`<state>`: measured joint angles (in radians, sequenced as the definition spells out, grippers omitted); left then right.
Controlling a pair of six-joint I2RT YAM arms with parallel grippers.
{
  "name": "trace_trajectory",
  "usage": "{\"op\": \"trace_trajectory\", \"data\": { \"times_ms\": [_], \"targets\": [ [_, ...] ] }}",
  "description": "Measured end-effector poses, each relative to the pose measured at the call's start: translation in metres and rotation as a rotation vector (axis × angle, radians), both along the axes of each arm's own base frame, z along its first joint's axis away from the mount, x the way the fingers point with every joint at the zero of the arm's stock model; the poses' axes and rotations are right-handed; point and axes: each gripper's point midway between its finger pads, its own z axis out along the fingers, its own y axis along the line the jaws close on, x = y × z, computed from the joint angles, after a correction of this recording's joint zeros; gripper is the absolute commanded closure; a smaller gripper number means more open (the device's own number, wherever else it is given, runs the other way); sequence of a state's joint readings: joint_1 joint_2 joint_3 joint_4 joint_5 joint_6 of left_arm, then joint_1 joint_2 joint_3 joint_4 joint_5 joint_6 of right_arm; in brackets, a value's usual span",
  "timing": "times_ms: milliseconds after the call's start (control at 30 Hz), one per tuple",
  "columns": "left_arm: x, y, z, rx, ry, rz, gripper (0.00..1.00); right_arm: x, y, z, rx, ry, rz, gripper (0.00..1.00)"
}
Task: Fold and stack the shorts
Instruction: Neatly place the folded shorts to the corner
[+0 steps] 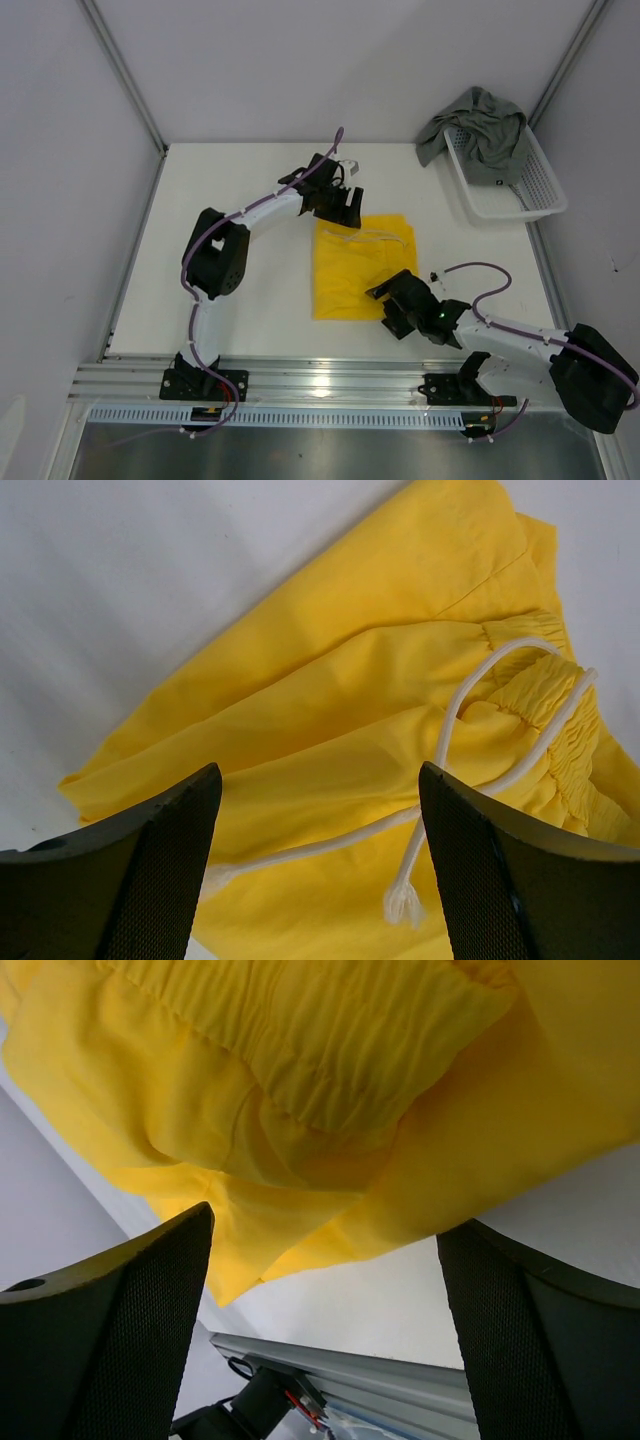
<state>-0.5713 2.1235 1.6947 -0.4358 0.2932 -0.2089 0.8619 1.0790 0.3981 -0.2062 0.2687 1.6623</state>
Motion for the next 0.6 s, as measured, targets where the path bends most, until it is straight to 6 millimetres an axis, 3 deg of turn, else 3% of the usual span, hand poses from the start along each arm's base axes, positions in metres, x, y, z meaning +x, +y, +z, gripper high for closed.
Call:
{"op": "trace_trajectory", "data": {
  "times_ms": [100, 133, 200, 233, 333, 400, 600],
  "targets": [
    [-0.001, 0.002, -0.004, 0.004, 0.007, 0.001, 0.19, 0.004, 0.003, -0.003, 0.006, -0.002, -0.007, 0.3],
    [-0.001, 0.002, -0.005, 0.005, 0.009, 0.002, 0.19, 0.006, 0.003, -0.004, 0.003, -0.002, -0.008, 0.45],
    [-0.002, 0.003, -0.007, 0.008, 0.013, 0.004, 0.2, 0.012, -0.001, -0.007, -0.002, 0.001, -0.02, 0.62],
    [-0.001, 0.003, -0.007, 0.009, 0.014, 0.005, 0.2, 0.016, -0.005, -0.008, -0.007, 0.002, -0.03, 0.76],
    [-0.002, 0.005, -0.011, 0.01, 0.022, 0.013, 0.2, 0.027, -0.018, -0.009, -0.017, 0.001, -0.056, 0.94],
    [-0.003, 0.01, -0.018, 0.011, 0.036, 0.025, 0.2, 0.035, -0.029, -0.009, -0.032, -0.006, -0.069, 1.0],
    [-0.006, 0.024, -0.033, 0.024, 0.079, 0.058, 0.2, 0.049, -0.06, -0.003, -0.086, -0.039, -0.021, 1.0]
  ]
}}
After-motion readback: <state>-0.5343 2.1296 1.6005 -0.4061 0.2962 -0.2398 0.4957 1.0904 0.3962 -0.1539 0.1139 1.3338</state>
